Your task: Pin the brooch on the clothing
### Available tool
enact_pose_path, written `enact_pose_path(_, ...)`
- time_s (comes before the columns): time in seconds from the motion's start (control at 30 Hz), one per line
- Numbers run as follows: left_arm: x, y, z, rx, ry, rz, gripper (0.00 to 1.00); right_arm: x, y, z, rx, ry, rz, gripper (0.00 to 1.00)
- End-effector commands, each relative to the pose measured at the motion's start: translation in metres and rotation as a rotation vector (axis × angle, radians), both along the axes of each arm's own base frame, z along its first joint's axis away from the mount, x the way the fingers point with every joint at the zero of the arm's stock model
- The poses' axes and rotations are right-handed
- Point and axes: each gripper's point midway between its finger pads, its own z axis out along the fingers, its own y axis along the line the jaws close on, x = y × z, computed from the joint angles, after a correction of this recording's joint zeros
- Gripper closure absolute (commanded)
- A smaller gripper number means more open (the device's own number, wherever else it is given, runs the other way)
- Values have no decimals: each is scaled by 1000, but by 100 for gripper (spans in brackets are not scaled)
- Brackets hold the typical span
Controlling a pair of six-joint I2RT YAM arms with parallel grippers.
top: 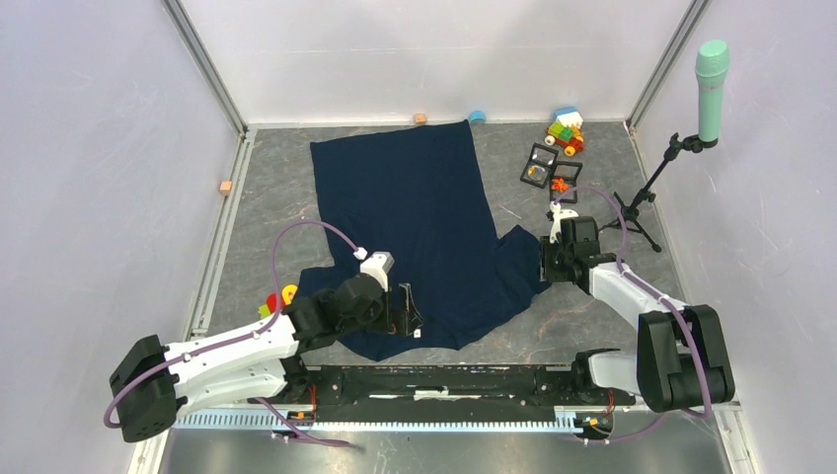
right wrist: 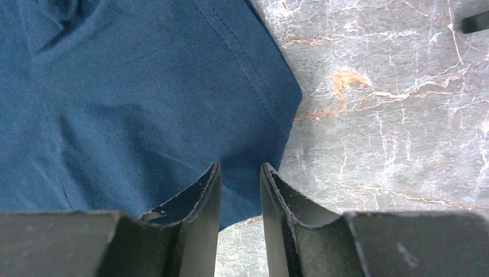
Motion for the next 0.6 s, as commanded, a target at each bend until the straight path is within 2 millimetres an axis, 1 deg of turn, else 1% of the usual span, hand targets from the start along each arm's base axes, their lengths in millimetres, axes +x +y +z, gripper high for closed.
enact_pose_path(0.0,2,-6,11,-56,-26,3,0,7,-7,8,-49,-47,-46,63)
enact_pose_path(0.13,3,-5,11,-51,-29,8,0,9,-11,20,-73,-75,-62,60)
enact_pose_path(0.2,3,-5,11,-50,-28,9,0,8,-17,21,-98,-75,-75,59)
enact_pose_path(0.33,3,-5,10,-46,-26,9,0,5,-19,15,-112,-56,-79,59)
enact_pose_path(0.43,3,-4,9,-46,-24,12,0,3,-17,11,-101,-49,-69,59)
enact_pose_path(0.57,3,-4,10,-50,-25,19,0,0,-11,4,-75,-39,-52,63)
